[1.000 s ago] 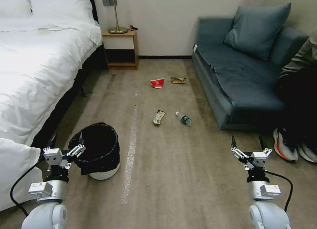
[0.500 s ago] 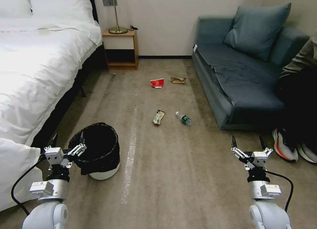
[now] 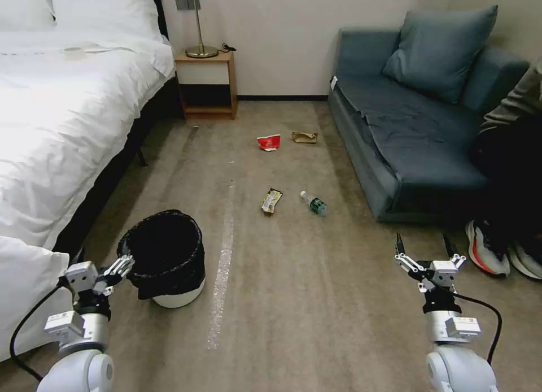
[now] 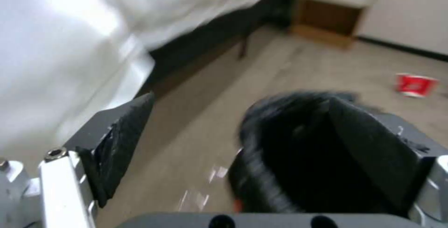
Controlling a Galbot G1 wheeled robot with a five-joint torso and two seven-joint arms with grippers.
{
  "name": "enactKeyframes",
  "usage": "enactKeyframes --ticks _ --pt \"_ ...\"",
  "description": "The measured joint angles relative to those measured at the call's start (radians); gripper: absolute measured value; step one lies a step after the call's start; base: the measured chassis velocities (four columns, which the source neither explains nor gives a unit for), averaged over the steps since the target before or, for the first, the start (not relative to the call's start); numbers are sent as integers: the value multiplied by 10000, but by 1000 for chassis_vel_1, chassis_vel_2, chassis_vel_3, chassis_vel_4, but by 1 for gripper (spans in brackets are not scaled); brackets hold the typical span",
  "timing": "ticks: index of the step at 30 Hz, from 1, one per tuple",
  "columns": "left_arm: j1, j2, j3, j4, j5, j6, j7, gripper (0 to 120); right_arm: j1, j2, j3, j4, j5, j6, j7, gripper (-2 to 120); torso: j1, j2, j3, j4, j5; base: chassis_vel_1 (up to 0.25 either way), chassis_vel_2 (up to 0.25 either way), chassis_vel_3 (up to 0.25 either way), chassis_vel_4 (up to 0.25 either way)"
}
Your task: Pick up the trash bin, then pick up the garbage on the floor and place it into the trash bin.
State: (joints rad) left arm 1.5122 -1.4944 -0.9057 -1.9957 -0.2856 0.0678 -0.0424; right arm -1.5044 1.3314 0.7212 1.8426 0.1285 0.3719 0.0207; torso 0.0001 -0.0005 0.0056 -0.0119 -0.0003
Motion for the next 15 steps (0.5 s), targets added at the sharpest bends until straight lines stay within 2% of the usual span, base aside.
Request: enactKeyframes --ticks 1,2,3,4,6,8,10,15 --pt "0 0 0 0 0 0 0 100 0 0 0 0 0 0 0 100 0 0 0 0 0 0 0 0 0" --pt "-43 27 0 51 -449 497 -636 100 -9 8 -2 -28 0 19 -7 100 0 0 0 0 -1 0 0 0 0" --pt "-82 52 5 84 -761 765 -1015 100 -15 17 -7 -46 -2 41 -9 100 0 0 0 1 -1 0 0 0 0" --pt "-82 52 5 84 -761 765 -1015 100 -15 17 -7 -46 -2 41 -9 100 0 0 0 1 -1 0 0 0 0" --pt "-311 194 48 284 -1739 1464 -1873 100 -54 60 -58 -84 -18 116 -32 100 0 1 0 -2 0 0 0 0 0" --pt "-416 238 53 377 -1905 1598 -1984 100 -71 64 -66 -84 -23 132 -39 100 0 0 0 -2 0 0 0 0 0" --pt "-856 384 116 608 -2660 1997 -2270 100 -172 61 -46 -26 -28 200 -68 100 1 0 0 -2 1 0 0 0 0" --pt "-1161 393 191 950 -3006 2068 -2404 100 -305 62 -8 51 -35 295 -138 100 1 0 0 -2 1 0 0 0 0"
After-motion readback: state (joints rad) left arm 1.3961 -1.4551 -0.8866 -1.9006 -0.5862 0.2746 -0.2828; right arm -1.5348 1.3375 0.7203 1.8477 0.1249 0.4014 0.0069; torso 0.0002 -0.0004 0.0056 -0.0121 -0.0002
